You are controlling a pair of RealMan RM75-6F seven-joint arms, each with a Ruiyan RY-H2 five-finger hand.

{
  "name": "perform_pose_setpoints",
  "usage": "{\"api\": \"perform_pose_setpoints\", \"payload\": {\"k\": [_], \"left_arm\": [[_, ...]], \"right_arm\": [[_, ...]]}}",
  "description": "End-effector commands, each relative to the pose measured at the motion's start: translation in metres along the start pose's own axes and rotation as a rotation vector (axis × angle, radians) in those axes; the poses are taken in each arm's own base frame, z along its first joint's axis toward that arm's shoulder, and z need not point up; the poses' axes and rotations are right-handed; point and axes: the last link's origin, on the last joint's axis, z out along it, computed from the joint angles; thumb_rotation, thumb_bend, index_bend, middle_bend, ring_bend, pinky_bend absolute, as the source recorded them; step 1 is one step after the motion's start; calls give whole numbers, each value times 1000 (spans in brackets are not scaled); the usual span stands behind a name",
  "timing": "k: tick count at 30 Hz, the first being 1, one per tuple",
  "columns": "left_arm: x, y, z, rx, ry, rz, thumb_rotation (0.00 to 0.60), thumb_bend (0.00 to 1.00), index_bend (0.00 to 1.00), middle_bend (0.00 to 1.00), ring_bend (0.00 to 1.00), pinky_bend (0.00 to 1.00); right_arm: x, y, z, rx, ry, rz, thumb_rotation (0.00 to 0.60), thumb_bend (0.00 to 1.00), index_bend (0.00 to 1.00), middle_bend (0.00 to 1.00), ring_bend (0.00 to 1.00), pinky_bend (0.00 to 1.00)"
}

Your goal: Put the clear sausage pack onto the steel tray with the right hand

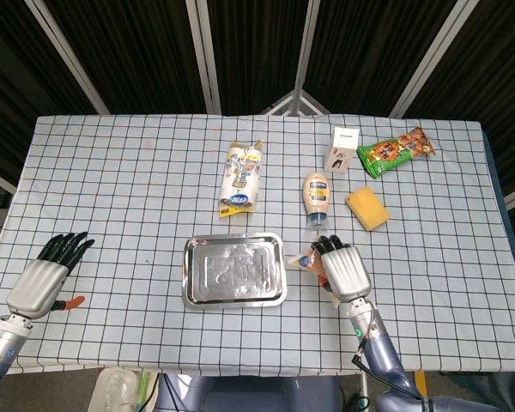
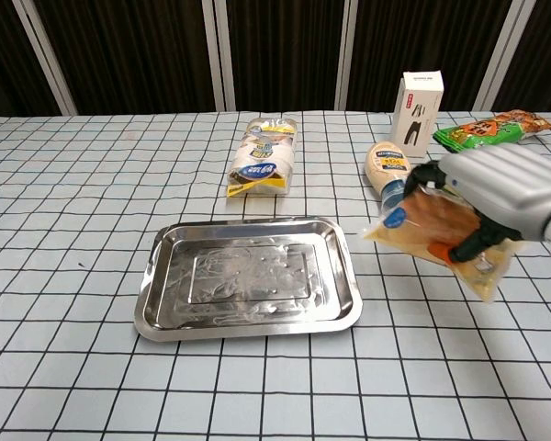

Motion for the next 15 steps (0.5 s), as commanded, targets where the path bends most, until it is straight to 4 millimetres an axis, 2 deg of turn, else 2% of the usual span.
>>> {"api": "perform_pose_setpoints", "payload": {"k": [1, 7, 11, 15], "left_arm": [[1, 0, -1, -1, 3, -2, 600, 46, 0, 0, 0, 0], [4, -5, 1, 10, 9, -17, 600, 46, 0, 0, 0, 0], [4, -9, 4, 20, 2, -29, 600, 46, 0, 0, 0, 0], [7, -11, 3, 17, 6, -39, 600, 46, 0, 0, 0, 0]], "right_arm": [[9, -31, 25, 16, 6, 10, 600, 381, 353, 307, 273, 632], [5, -76, 54, 34, -18, 6, 600, 381, 354, 307, 273, 632], [1, -109, 64, 59, -33, 28, 600, 381, 354, 307, 273, 632], [-6, -138, 64, 84, -41, 33, 600, 381, 351, 307, 273, 632]]}}
